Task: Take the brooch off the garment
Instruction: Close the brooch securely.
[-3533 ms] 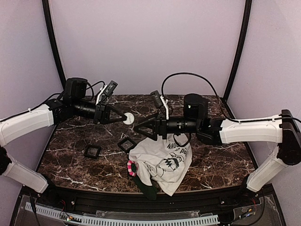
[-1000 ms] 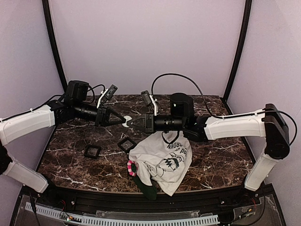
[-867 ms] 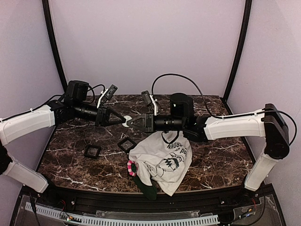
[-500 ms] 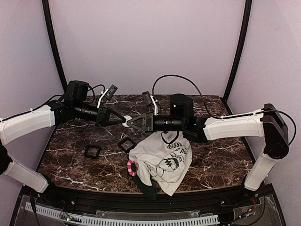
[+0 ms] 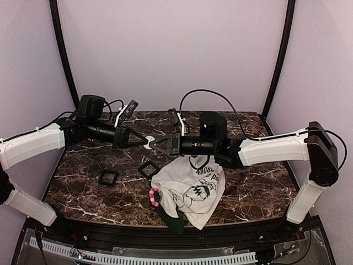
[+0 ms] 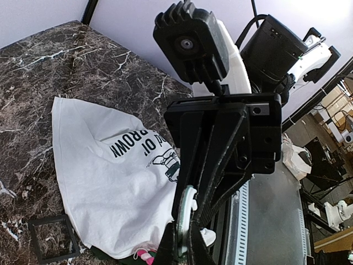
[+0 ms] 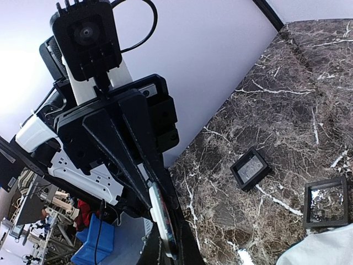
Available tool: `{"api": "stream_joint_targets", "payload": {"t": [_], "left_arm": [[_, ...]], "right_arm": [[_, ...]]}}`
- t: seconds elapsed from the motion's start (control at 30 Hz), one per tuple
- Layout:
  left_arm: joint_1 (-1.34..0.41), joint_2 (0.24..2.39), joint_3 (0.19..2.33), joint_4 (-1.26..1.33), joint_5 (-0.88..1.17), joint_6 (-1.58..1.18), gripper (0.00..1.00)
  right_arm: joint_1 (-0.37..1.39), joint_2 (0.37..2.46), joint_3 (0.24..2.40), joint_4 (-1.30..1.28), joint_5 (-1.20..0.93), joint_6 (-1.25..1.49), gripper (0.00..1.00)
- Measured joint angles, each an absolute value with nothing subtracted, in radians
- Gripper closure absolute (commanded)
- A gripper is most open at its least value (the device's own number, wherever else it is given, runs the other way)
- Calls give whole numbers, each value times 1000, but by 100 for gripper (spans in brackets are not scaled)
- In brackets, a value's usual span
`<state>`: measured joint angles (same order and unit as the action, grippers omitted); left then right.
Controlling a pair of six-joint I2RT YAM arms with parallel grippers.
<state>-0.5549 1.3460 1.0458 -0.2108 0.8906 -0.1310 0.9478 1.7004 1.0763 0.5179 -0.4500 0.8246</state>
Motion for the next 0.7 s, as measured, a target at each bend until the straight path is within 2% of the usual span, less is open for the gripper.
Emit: {"api": "stream_joint_targets", "payload": {"t": [0.7], "left_arm": [[-569,1347,1037,-210,854,-135,99]], "right_arm": [[947,1700,1048,544,-434,871,100]]}}
